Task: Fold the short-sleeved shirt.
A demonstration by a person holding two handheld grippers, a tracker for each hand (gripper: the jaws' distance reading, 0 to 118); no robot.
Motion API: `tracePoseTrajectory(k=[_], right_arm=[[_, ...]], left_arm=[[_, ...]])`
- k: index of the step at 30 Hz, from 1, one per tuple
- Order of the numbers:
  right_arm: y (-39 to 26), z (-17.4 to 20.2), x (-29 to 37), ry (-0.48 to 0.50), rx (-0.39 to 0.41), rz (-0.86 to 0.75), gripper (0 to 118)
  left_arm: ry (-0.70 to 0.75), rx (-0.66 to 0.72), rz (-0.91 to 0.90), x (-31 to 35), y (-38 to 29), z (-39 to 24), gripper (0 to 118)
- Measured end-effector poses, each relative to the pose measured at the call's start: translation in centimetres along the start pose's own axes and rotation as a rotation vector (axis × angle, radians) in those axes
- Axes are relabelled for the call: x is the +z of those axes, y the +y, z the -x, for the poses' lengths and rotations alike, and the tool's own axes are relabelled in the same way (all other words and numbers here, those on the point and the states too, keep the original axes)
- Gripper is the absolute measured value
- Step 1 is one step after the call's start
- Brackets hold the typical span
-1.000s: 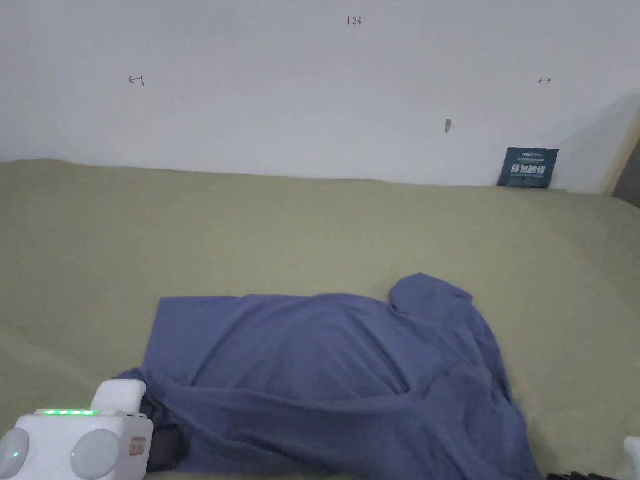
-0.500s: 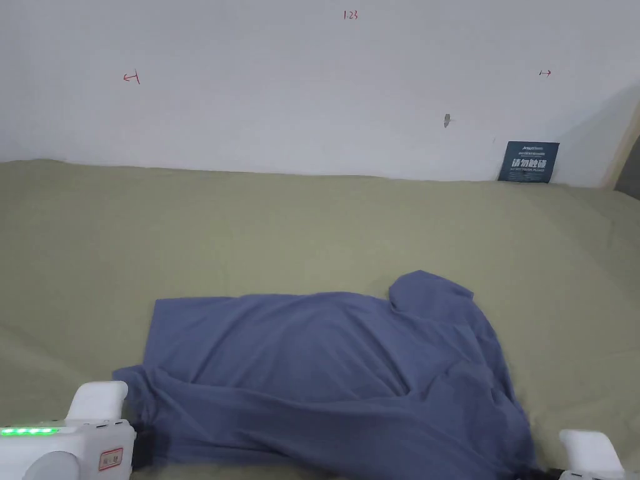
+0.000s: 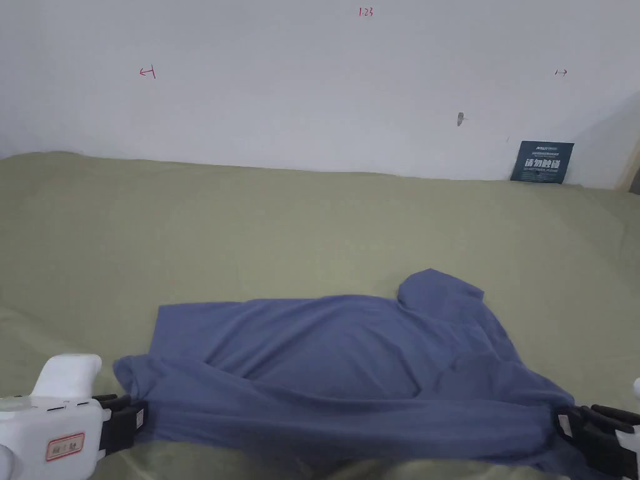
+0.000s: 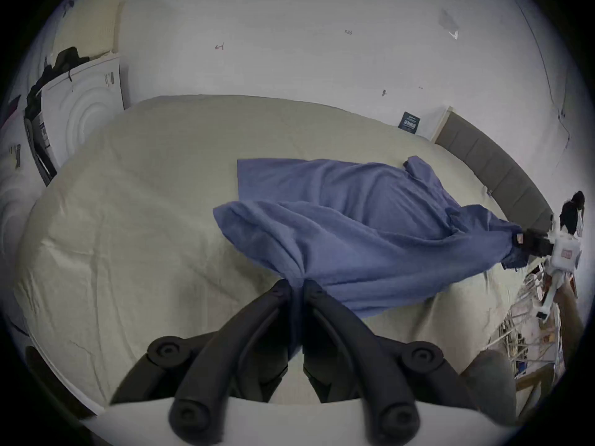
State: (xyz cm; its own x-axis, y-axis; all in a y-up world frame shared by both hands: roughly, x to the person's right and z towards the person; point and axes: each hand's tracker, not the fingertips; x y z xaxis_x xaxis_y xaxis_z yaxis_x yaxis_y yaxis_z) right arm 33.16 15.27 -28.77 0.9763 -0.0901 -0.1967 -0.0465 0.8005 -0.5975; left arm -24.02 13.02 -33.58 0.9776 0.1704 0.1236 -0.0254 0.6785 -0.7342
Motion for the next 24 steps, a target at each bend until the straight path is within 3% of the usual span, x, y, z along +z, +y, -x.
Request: tracePoseTrajectory(k=[11, 15, 18, 19, 21, 22, 23, 24], right_arm=[[-4.1, 0.2, 6.3, 0.112, 0.062, 0.088, 3], [-6.5, 0.5, 7.0, 0.163, 0.095, 0.172, 3], [-8.6, -0.1, 5.4, 0.139, 0.080, 0.242, 4], [-9.2, 0.0, 4.8, 0.128, 0.080, 0.256, 7], [-10.6, -0.9, 3.1, 0.091, 0.037, 0.296, 8], [-11.0, -1.1, 2.6, 0.080, 0.028, 0.295, 15], [-11.1, -1.0, 2.5, 0.073, 0.011, 0.282, 30], [-11.0, -1.1, 2.6, 0.068, -0.010, 0.270, 61]], left_arm=[[-0.042, 0.023, 0.091, 8.0, -7.6, 1.4, 7], [-0.035, 0.037, 0.159, 8.3, -10.7, 2.1, 7], [-0.039, 0.097, 0.190, 7.0, -12.5, 2.3, 10], [-0.036, 0.111, 0.198, 6.4, -13.0, 2.5, 18], [-0.033, 0.148, 0.201, 5.4, -13.8, 3.0, 24], [-0.042, 0.181, 0.200, 5.2, -14.1, 3.1, 40], [-0.050, 0.219, 0.189, 5.3, -14.4, 3.2, 66], [-0.037, 0.246, 0.189, 5.5, -14.5, 3.1, 77]])
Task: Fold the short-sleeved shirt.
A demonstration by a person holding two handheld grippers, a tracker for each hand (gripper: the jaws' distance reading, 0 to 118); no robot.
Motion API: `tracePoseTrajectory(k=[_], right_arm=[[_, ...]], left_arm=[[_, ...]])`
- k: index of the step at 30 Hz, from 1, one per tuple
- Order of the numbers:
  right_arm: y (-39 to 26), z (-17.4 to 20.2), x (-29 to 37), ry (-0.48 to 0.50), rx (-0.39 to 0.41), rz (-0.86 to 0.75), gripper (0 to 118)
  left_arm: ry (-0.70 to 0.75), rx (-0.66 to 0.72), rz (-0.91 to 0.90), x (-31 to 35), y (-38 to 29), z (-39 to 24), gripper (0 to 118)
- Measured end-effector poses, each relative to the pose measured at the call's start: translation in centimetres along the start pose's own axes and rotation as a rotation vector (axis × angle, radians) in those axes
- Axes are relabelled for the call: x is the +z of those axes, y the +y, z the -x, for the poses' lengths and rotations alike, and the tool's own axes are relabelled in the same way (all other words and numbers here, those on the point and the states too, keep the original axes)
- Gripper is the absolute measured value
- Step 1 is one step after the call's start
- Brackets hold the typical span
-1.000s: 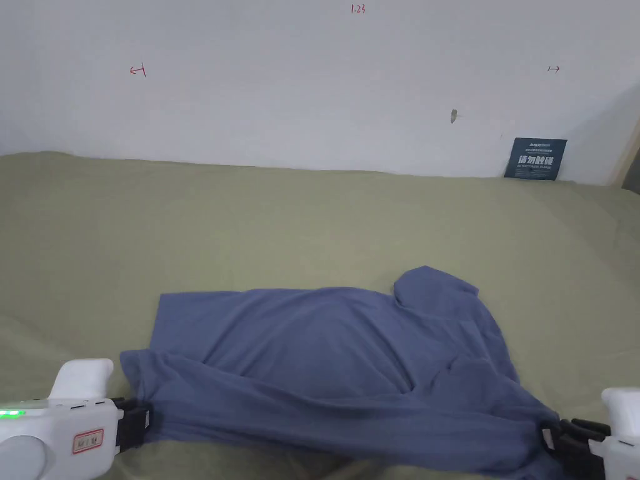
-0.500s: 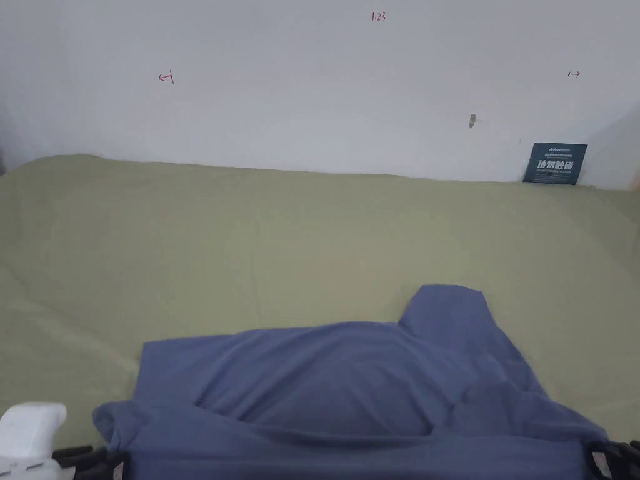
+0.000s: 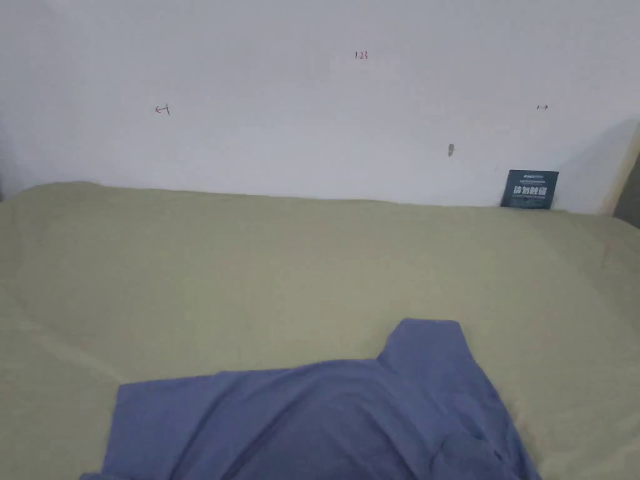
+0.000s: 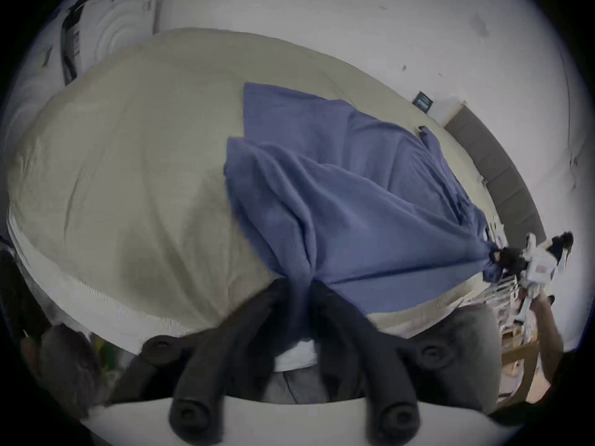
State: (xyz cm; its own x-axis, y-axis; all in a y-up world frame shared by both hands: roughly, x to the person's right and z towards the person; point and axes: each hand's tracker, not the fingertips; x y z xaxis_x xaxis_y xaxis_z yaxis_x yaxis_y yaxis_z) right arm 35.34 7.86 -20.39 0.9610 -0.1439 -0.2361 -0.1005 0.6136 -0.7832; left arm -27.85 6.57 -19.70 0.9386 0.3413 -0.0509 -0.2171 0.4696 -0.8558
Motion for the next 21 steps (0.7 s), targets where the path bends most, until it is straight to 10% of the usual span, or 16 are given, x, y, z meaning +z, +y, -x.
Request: tracePoseTrajectory(k=[2, 5, 7, 10, 16, 18, 20, 21], right_arm=[[0.4, 0.2, 1.1, -0.031, -0.014, -0.034, 95], [1.7, 0.7, 4.0, -0.026, -0.015, -0.116, 91], [2.9, 1.6, 5.9, -0.038, -0.018, -0.163, 76], [4.8, 3.2, 7.3, -0.051, -0.044, -0.179, 0], [6.0, 4.0, 5.5, -0.054, -0.043, -0.169, 0], [6.2, 3.7, 4.5, -0.019, -0.079, -0.145, 0], [6.7, 3.4, 3.4, 0.005, -0.102, -0.149, 0], [7.1, 3.3, 3.0, 0.003, -0.099, -0.148, 0]], left_arm=[[0.024, 0.006, 0.017, 1.0, 0.1, -0.1, 77], [0.005, -0.061, -0.065, 4.7, 0.0, -0.7, 76], [0.057, -0.094, -0.129, 6.6, 0.6, -1.8, 64], [0.142, -0.113, -0.232, 8.1, 1.5, -3.4, 0], [0.085, -0.079, -0.204, 6.0, 5.0, -4.4, 0], [0.108, -0.076, -0.167, 4.4, 6.7, -4.7, 20], [0.107, -0.061, -0.153, 2.3, 9.6, -5.0, 80], [0.105, -0.045, -0.141, 1.0, 11.3, -4.8, 91]])
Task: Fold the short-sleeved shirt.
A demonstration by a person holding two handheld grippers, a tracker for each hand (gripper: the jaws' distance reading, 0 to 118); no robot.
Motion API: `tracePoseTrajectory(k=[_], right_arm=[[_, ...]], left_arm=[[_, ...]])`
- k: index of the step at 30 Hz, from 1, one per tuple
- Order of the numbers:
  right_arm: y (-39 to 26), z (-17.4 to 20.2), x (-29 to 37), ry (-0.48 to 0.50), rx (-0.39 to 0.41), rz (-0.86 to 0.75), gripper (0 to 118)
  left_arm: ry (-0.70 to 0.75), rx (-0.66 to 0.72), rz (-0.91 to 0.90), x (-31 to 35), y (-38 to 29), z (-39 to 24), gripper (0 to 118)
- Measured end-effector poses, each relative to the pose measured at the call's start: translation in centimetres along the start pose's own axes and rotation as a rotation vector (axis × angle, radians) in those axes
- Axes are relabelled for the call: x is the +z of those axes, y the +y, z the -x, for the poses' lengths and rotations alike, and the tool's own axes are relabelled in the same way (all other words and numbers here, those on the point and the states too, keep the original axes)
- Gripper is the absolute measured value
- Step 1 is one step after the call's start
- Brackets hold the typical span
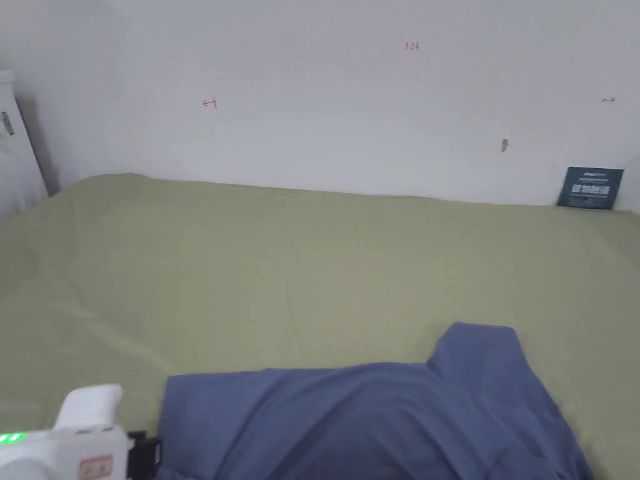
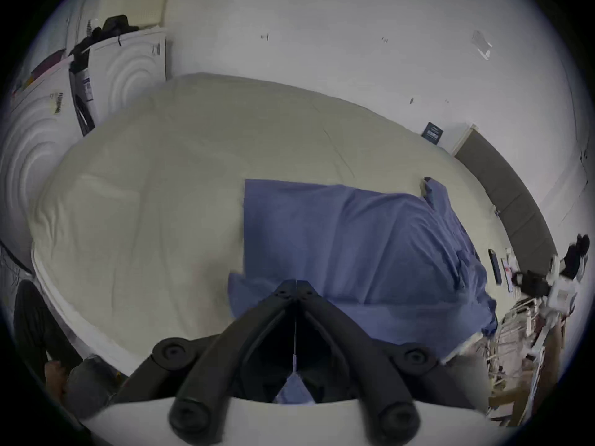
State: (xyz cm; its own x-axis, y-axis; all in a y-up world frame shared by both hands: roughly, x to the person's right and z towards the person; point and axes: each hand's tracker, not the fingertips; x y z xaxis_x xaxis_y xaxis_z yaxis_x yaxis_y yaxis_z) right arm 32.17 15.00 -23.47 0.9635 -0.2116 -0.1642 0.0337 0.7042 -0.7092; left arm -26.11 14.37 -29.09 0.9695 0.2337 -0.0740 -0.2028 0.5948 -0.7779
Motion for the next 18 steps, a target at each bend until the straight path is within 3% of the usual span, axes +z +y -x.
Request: tracePoseTrajectory(k=[6, 12, 13, 14, 15, 16, 17, 18], right_arm=[[2.6, -0.5, -2.5, -0.023, 0.015, 0.019, 0], [7.0, -2.7, -6.1, -0.058, 0.073, 0.050, 2], [7.9, -2.7, -6.9, -0.057, 0.084, 0.047, 9], [8.9, -3.0, -7.9, -0.052, 0.083, 0.047, 27], [10.2, -3.8, -9.5, -0.032, 0.050, 0.075, 65], [11.4, -4.6, -11.0, -0.044, 0.012, 0.119, 90], [12.6, -5.3, -12.8, -0.066, -0.012, 0.159, 98], [13.7, -6.1, -14.9, -0.086, -0.028, 0.203, 93]], left_arm=[[0.024, 0.152, 0.029, -8.0, 6.8, -0.1, 90], [0.256, 0.019, 0.221, -17.6, 8.5, -0.1, 84], [0.254, 0.018, 0.236, -17.8, 8.2, -0.3, 72], [0.237, 0.022, 0.204, -17.7, 8.0, -0.7, 40], [0.236, 0.026, 0.150, -16.0, 8.0, -0.8, 3], [0.219, 0.017, 0.128, -15.4, 8.0, -1.0, 3], [0.202, 0.002, 0.098, -14.9, 8.1, -1.1, 3], [0.159, 0.011, 0.088, -14.8, 8.1, -1.0, 3]])
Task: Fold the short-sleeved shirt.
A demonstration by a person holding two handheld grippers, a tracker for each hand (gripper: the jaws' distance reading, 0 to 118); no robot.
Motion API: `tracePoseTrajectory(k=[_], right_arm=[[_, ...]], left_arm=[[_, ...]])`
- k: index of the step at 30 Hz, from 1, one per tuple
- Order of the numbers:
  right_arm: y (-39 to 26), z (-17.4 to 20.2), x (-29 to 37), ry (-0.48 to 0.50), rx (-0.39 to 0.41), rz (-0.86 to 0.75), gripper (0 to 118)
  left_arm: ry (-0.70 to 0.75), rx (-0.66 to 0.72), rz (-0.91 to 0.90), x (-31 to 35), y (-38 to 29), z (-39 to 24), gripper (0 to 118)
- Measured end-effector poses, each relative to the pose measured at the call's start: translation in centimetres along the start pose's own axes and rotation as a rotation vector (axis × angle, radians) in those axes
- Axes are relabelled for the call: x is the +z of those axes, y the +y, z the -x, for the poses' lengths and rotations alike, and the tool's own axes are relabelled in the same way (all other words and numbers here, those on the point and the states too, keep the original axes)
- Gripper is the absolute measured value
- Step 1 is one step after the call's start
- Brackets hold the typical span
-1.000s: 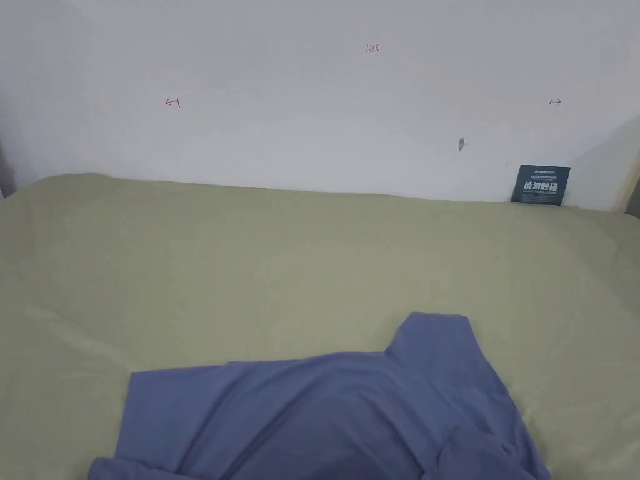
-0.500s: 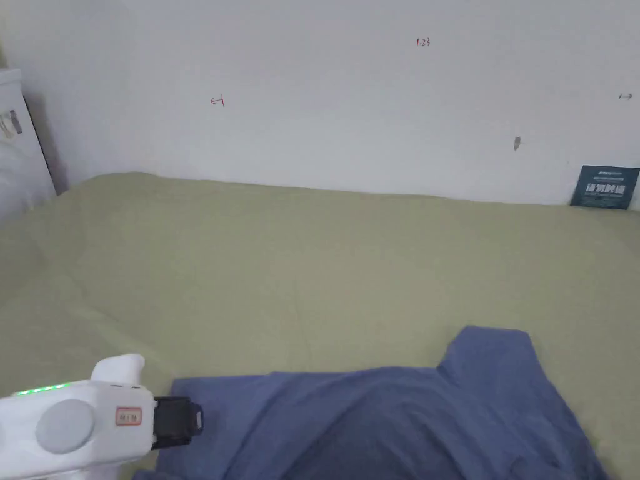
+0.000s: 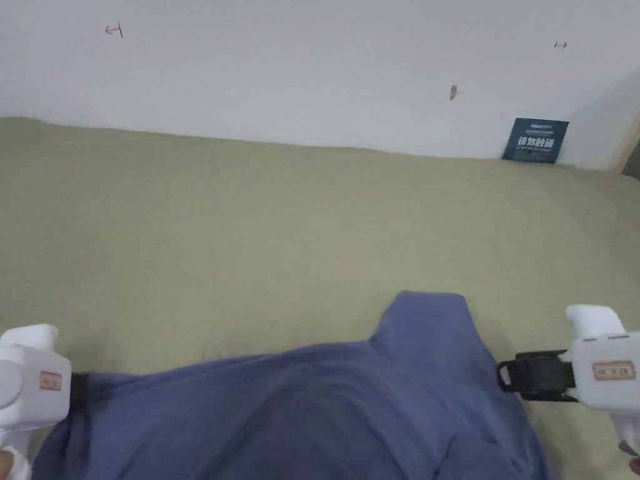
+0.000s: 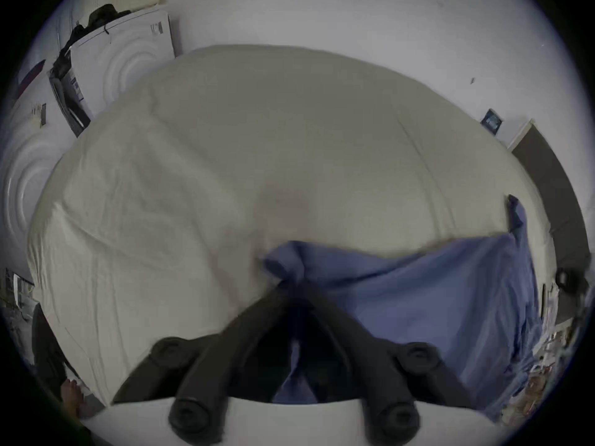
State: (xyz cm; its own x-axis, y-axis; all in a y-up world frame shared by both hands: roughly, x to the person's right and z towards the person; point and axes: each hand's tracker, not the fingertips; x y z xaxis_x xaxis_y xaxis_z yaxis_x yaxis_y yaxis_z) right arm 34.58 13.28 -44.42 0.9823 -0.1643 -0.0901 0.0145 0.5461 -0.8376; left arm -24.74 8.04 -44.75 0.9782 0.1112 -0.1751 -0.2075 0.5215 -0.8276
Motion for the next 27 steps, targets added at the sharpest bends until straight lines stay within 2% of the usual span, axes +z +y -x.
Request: tracePoseTrajectory(k=[2, 5, 6, 8, 9, 10, 11, 13, 15, 17, 19, 23, 24, 27], right_arm=[[2.4, -0.6, -3.2, -0.055, -0.008, 0.044, 93], [5.1, -1.0, -7.5, -0.074, -0.032, 0.089, 92], [5.9, -1.1, -8.9, -0.069, -0.047, 0.124, 85], [7.1, -0.3, -10.6, -0.118, -0.079, 0.153, 46], [7.5, 0.1, -11.1, -0.129, -0.071, 0.163, 14], [7.6, 0.5, -11.3, -0.124, -0.050, 0.181, 0], [7.2, 0.9, -11.6, -0.121, -0.029, 0.225, 0], [6.6, 1.8, -11.3, -0.235, 0.015, 0.260, 0], [6.6, 1.5, -9.9, -0.109, -0.033, 0.234, 0], [6.4, 1.2, -8.3, -0.058, -0.059, 0.179, 0], [6.4, 0.9, -5.2, -0.073, -0.030, 0.067, 0], [6.4, 0.0, 3.1, 0.064, 0.011, -0.027, 0], [5.8, 1.0, 4.2, 0.098, 0.024, -0.038, 0], [3.6, 0.6, 10.0, 0.156, 0.061, -0.125, 0]], left_arm=[[-0.024, 0.031, 0.009, 1.5, -0.6, 0.5, 3], [-0.031, 0.002, 0.014, 0.7, -0.1, 1.0, 3], [-0.030, -0.013, 0.012, 0.6, 0.1, 1.0, 3], [-0.034, -0.025, 0.017, 0.7, 0.4, 0.7, 3], [-0.039, -0.034, 0.017, 1.5, 0.8, 0.6, 3], [-0.042, -0.050, 0.019, 1.5, 0.9, 0.4, 3], [-0.041, -0.065, 0.024, 1.4, 1.1, 0.2, 3], [-0.030, -0.092, 0.034, 0.9, 1.2, 0.3, 3], [-0.035, -0.096, 0.033, 0.8, 1.7, 0.0, 3], [-0.075, -0.082, -0.010, 1.4, 1.7, 0.1, 3], [-0.120, -0.096, -0.055, 2.8, 2.4, 0.2, 3], [-0.141, -0.180, -0.107, 8.0, 2.7, 0.9, 3], [-0.150, -0.195, -0.120, 9.4, 2.5, 1.0, 3], [-0.185, -0.217, -0.169, 14.0, 0.9, 1.8, 3]])
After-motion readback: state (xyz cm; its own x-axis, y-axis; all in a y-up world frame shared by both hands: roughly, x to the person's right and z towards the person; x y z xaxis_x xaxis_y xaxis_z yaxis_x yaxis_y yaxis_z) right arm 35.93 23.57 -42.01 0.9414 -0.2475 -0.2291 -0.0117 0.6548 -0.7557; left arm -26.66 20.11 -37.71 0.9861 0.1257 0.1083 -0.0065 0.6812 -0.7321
